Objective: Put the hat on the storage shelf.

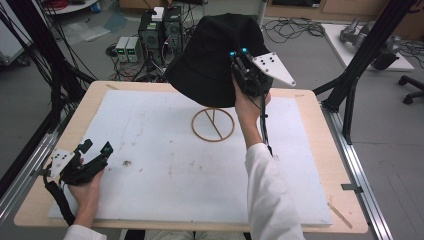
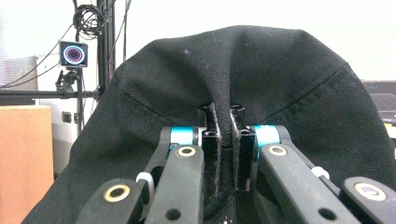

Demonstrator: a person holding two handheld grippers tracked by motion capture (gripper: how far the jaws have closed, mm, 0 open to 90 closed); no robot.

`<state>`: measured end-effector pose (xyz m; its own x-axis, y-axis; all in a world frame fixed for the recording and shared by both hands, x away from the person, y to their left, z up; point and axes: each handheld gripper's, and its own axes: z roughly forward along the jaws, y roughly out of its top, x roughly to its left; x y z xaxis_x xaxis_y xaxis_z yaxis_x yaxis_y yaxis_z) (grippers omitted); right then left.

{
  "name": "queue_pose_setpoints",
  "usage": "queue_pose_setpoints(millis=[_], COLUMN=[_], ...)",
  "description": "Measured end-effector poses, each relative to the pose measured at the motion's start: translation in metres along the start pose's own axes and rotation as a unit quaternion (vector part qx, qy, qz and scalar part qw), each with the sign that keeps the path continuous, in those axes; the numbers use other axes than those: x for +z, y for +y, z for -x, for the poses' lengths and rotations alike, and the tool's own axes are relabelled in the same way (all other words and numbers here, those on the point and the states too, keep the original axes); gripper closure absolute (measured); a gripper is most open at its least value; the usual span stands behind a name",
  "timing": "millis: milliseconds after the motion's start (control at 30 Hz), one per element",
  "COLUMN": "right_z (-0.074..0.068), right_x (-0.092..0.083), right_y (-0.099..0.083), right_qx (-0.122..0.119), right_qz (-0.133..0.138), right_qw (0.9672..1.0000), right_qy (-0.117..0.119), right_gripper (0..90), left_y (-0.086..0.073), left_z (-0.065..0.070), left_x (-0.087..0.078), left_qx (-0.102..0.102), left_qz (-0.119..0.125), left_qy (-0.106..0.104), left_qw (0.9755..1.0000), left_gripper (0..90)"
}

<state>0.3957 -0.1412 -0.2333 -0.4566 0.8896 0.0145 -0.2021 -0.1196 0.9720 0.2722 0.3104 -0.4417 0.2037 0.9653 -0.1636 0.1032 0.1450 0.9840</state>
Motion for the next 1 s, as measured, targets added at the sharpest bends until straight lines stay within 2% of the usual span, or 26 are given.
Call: queue_pose_setpoints(millis=[133,233,333,467,667,1000], right_z=[-0.002,-0.003,-0.004,-0.006,-0.001,0.001], right_x=[0.008,0.011,0.013,0.016,0.013,0.011], right_y=[0.001,0.004,0.002,-0.006,-0.025,-0.04], right_qx=[-0.006,-0.001,0.0,-0.004,0.021,0.018], right_qz=[0.001,0.002,-0.007,-0.034,-0.05,-0.061], right_qw=[1.0,1.0,1.0,0.9994,0.9985,0.9979], right_qy=[0.003,0.003,0.004,0.006,0.001,0.003], right_gripper=[85.9,85.8,85.8,85.8,85.8,85.8], left_y=[0.0,0.0,0.0,0.0,0.0,0.0], left_z=[0.001,0.001,0.001,0.001,0.002,0.003], left_x=[0.001,0.001,0.001,0.001,0.002,0.002], left_qx=[0.001,0.003,0.004,0.007,0.007,0.01], left_qz=[-0.002,-0.003,-0.004,-0.003,-0.001,-0.003], left_qy=[-0.003,-0.005,-0.005,-0.005,-0.008,-0.007], left_qw=[1.0,1.0,1.0,1.0,0.9999,0.9999], left_gripper=[27.4,27.4,27.4,27.4,27.4,27.4])
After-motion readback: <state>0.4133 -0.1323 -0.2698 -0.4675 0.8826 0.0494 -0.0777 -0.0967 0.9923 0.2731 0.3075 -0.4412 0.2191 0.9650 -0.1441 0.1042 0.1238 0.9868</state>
